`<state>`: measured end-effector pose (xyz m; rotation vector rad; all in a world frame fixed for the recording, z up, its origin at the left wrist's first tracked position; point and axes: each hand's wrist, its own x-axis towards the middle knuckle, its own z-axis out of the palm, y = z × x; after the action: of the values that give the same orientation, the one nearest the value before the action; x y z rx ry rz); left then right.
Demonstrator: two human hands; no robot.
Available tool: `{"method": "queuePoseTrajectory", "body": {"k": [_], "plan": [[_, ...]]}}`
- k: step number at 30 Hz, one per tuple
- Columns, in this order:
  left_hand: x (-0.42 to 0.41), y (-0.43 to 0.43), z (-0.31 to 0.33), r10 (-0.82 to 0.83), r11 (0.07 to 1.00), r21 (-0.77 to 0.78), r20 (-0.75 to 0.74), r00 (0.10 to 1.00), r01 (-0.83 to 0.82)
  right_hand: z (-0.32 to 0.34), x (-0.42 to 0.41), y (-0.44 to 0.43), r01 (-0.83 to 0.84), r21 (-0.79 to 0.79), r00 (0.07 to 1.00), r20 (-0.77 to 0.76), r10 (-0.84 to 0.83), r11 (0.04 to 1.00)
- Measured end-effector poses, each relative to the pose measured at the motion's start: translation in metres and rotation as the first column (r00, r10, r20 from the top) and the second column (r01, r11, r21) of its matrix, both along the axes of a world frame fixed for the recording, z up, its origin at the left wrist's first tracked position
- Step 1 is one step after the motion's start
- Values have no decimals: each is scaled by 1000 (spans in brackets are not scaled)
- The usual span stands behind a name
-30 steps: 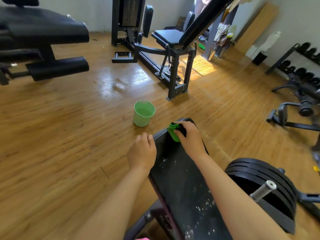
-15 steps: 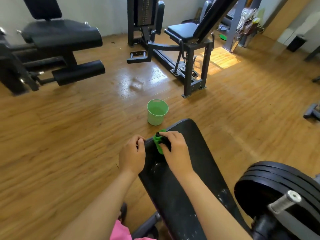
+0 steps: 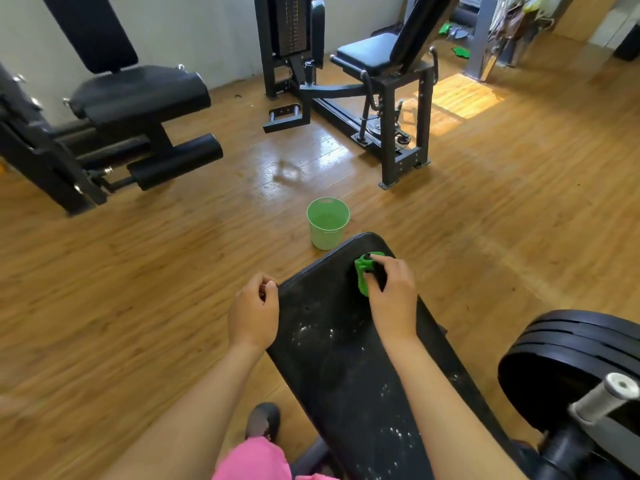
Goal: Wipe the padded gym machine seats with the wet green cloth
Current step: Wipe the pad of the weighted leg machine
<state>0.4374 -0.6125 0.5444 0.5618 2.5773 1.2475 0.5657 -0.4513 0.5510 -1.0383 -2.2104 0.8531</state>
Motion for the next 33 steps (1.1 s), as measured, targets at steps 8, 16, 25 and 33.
{"method": "queuePoseTrajectory", "body": {"k": [8,16,25,33], "plan": [[0,2,0,1,1000,-23,-4,1000,-2,-18,32,-12,-239,62,969,75,234,969],[-3,2,-2,11,1000,-21,-19,1000,-11,-18,29,40,74,8,997,37,-75,997],[-2,2,-2,-18,1000,-16,-9,1000,18,-28,42,-54,-134,-34,990,-50,132,990],[-2,3,0,-9,1000,-19,-31,999,9,-32,52,1,-77,76,995,61,73,994]]}}
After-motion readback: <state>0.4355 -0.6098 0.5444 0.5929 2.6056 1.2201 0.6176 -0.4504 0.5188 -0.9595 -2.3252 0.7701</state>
